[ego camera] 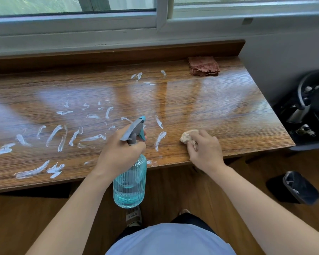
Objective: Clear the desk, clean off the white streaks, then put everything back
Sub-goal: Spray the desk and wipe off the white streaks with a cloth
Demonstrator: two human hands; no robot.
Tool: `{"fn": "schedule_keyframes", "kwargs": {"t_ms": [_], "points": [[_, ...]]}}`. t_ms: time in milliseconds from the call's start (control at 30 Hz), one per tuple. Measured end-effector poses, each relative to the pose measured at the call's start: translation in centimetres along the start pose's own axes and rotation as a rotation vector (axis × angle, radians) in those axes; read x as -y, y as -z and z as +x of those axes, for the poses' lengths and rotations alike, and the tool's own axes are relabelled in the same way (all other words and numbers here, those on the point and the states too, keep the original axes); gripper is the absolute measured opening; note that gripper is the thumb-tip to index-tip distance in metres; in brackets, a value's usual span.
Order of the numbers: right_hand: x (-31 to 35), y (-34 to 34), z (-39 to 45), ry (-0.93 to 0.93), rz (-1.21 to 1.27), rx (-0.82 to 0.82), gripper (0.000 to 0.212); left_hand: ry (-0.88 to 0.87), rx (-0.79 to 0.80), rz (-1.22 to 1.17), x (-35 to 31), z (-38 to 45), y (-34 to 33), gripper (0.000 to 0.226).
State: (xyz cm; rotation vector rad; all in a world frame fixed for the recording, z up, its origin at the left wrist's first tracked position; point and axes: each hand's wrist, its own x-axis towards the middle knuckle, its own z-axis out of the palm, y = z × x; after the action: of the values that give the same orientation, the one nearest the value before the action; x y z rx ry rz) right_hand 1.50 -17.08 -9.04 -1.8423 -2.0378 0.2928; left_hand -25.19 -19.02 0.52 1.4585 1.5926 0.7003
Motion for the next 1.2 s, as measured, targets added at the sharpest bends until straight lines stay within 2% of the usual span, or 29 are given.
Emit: {"fn": "schedule_keyframes", "kwargs": {"t_ms": [67, 167, 233, 300, 367, 433, 533, 600, 667, 733, 800, 867, 967, 1133, 1200], "points": [[2.0, -0.5, -1.8, 0.221, 0.058, 0.075, 0.02, 0.023, 0.005, -0.018, 0.0, 0.1, 0.0, 0.019], [3.4, 0.2, -2.8, 0.481, 0.075, 0.307, 0.02, 0.064, 0.013, -0.073, -0.1, 0.2, 0.0, 0.023], [2.6, 0.5, -1.2, 0.445, 0.08, 0.276, 0.019, 0.05, 0.007, -0.06, -0.1, 0.2, 0.1, 0.021], [1.7, 0.7, 0.8, 0.239, 0.087, 0.145, 0.019, 0.036, -0.012, -0.041, 0.0, 0.2, 0.3, 0.023], [1.4, 0.4, 1.5, 0.07, 0.03, 0.08, 0.024, 0.034, -0.027, -0.042, 0.0, 0.2, 0.6, 0.024], [2.8, -0.2, 0.1, 0.159, 0.055, 0.117, 0.021, 0.033, -0.027, -0.049, 0.0, 0.2, 0.8, 0.023], [5.4, -0.3, -3.0, 0.474, 0.11, 0.326, 0.02, 0.045, -0.032, -0.066, 0.2, 0.6, 1.2, 0.022], [5.7, 0.0, -3.0, 0.545, 0.093, 0.389, 0.023, 0.048, -0.032, -0.094, 0.5, 1.1, 1.5, 0.023], [5.5, 0.6, -1.8, 0.419, 0.195, 0.348, 0.018, 0.057, -0.028, -0.128, 0.8, 1.5, 2.2, 0.023], [5.1, 1.2, 0.0, 0.225, 0.329, 0.208, 0.014, 0.066, -0.009, -0.173, 1.0, 2.1, 3.1, 0.022], [4.8, 1.8, 2.1, 0.07, 0.349, 0.051, 0.017, 0.085, 0.023, -0.255, 0.6, 2.9, 4.3, 0.023], [4.8, 2.3, 3.7, -0.05, 0.336, -0.021, 0.017, 0.087, 0.043, -0.261, 0.1, 4.5, 5.4, 0.028], [5.4, 2.3, 5.2, -0.167, 0.324, -0.056, 0.006, 0.069, 0.057, -0.216, -0.3, 8.4, 6.3, 0.028], [6.8, 2.8, 7.9, -0.234, 0.36, -0.161, 0.006, 0.082, 0.115, -0.081, -0.4, 14.9, 5.6, 0.033], [6.9, 3.3, 9.6, -0.267, 0.397, -0.187, 0.005, 0.075, 0.135, -0.058, -0.7, 16.8, 5.3, 0.025]]}}
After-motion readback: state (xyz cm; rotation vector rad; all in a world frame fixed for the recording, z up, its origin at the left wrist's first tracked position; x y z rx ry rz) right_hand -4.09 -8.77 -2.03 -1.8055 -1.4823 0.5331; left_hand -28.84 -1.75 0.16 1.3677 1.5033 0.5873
